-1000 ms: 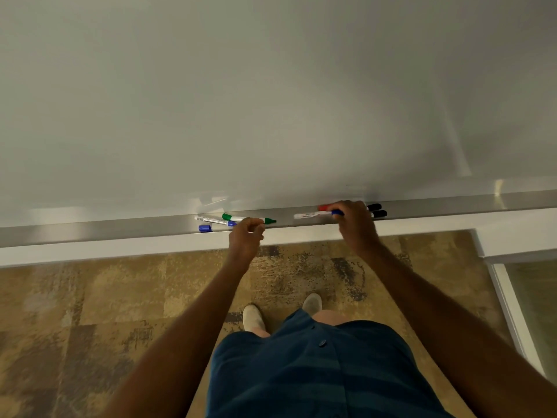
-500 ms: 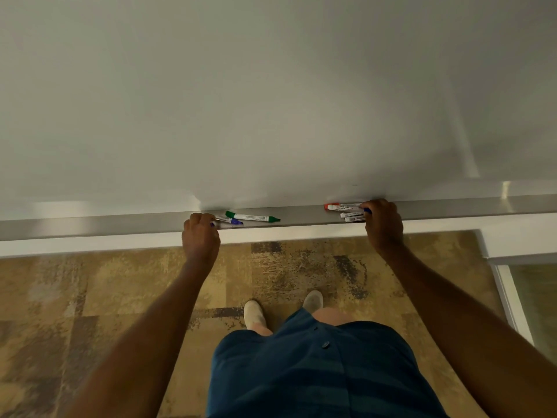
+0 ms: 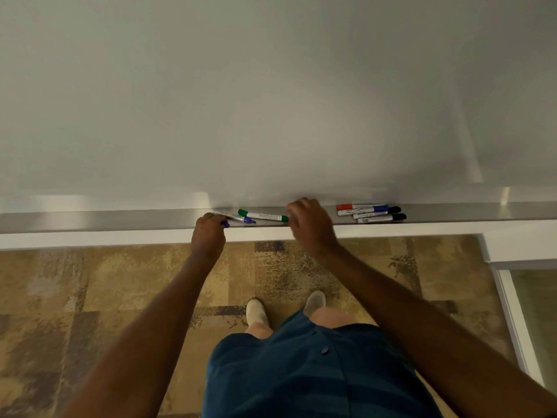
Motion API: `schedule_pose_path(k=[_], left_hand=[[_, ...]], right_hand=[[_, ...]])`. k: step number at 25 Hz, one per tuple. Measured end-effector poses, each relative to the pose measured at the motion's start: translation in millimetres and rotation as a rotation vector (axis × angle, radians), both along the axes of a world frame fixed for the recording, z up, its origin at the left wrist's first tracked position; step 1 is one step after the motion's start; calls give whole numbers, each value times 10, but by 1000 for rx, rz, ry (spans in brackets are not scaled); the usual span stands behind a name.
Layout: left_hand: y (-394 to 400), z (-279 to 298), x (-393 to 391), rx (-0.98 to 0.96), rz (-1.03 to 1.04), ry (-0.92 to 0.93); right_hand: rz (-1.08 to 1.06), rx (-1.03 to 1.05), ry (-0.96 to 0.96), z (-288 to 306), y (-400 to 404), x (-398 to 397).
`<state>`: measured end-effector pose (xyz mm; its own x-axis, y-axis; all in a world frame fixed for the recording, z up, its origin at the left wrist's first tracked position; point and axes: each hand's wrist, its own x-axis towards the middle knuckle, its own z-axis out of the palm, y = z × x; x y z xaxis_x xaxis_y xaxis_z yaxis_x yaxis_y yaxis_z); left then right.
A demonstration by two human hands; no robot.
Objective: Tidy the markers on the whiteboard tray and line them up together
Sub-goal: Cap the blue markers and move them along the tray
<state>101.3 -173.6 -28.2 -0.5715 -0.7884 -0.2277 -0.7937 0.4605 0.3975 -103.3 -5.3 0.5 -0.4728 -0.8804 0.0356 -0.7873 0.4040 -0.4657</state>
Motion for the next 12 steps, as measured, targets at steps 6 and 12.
schedule_pose_path(k=[6, 12], left_hand=[[-101, -40, 107, 14, -82, 4], [-95, 35, 195, 74, -32, 123]], right_hand=[[157, 242, -32, -119, -805, 602], [193, 321, 153, -306, -1085, 822]])
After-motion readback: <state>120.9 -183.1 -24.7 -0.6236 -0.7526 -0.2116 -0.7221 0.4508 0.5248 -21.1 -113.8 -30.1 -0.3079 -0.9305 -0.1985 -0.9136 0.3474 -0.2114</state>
